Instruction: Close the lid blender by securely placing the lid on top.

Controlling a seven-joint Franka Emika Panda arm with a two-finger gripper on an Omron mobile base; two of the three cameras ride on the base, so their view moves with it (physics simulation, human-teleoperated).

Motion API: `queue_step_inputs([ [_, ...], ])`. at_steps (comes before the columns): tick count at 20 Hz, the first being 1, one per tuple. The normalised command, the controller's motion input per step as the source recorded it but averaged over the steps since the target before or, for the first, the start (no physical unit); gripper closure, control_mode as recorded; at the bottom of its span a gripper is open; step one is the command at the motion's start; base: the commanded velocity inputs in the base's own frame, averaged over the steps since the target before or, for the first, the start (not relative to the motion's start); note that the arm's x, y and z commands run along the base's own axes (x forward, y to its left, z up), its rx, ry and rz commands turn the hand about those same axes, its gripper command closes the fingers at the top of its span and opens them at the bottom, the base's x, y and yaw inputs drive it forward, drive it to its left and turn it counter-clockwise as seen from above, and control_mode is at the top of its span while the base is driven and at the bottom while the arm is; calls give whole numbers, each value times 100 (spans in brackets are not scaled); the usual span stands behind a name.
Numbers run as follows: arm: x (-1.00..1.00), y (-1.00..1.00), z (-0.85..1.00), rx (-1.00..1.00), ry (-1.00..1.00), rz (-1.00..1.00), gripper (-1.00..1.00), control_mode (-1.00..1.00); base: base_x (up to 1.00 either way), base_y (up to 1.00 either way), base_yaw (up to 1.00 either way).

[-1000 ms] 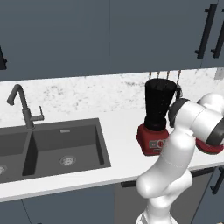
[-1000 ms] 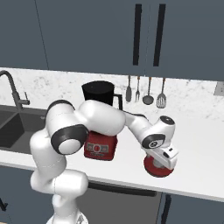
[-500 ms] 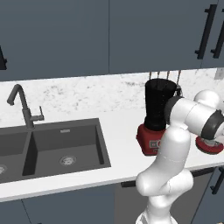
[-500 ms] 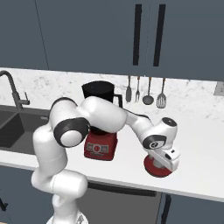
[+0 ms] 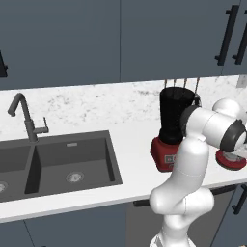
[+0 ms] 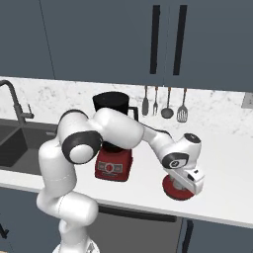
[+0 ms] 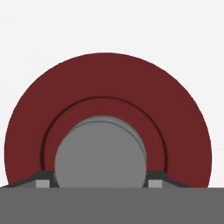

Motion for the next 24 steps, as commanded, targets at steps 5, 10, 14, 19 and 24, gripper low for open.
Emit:
queue_step_inputs([
  [5, 4, 20, -26, 0, 0, 0, 100, -100, 0, 0, 0],
  [10, -10, 8, 0, 0, -7, 0, 100, -100, 0, 0, 0],
  [14, -36, 11, 37, 0, -14, 0, 100, -100, 0, 0, 0],
  [19, -44, 23, 73, -2, -15, 0, 100, -100, 0, 0, 0],
  [24, -35, 40, 85, -4, -17, 0, 100, -100, 0, 0, 0],
])
